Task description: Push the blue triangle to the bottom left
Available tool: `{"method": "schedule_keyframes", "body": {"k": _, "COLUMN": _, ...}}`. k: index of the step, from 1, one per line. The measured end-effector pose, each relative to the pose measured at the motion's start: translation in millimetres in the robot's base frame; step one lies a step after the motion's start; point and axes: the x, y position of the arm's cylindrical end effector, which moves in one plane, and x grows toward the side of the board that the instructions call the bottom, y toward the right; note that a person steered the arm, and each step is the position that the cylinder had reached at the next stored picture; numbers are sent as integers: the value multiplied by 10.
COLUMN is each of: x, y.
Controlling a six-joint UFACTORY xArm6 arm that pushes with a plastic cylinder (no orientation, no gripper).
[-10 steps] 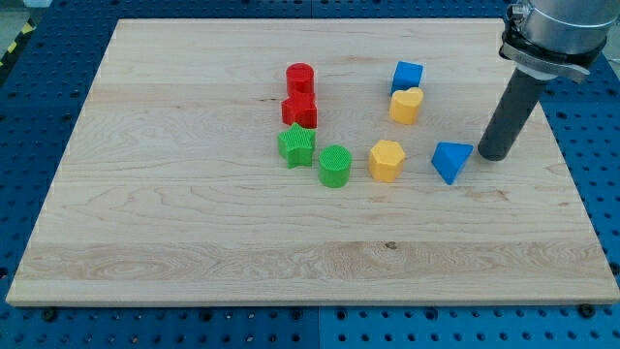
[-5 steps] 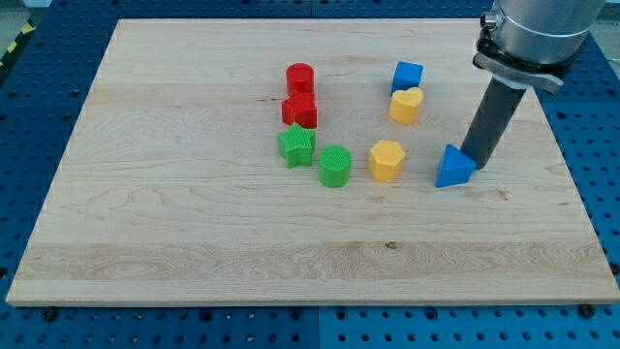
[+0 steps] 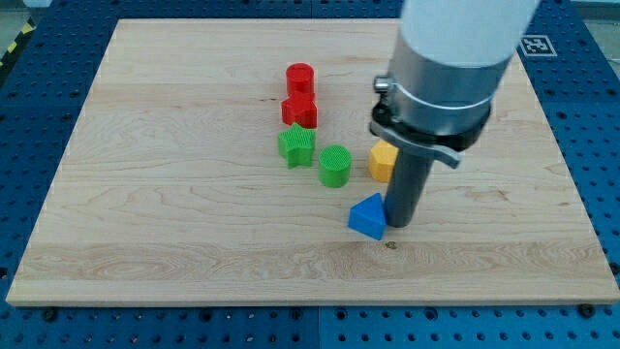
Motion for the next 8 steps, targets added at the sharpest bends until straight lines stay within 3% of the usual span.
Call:
{"method": "schedule_keyframes", "body": {"k": 4, "x": 0, "y": -963}}
{"method": "schedule_keyframes", "body": {"k": 8, "x": 217, "y": -1080}}
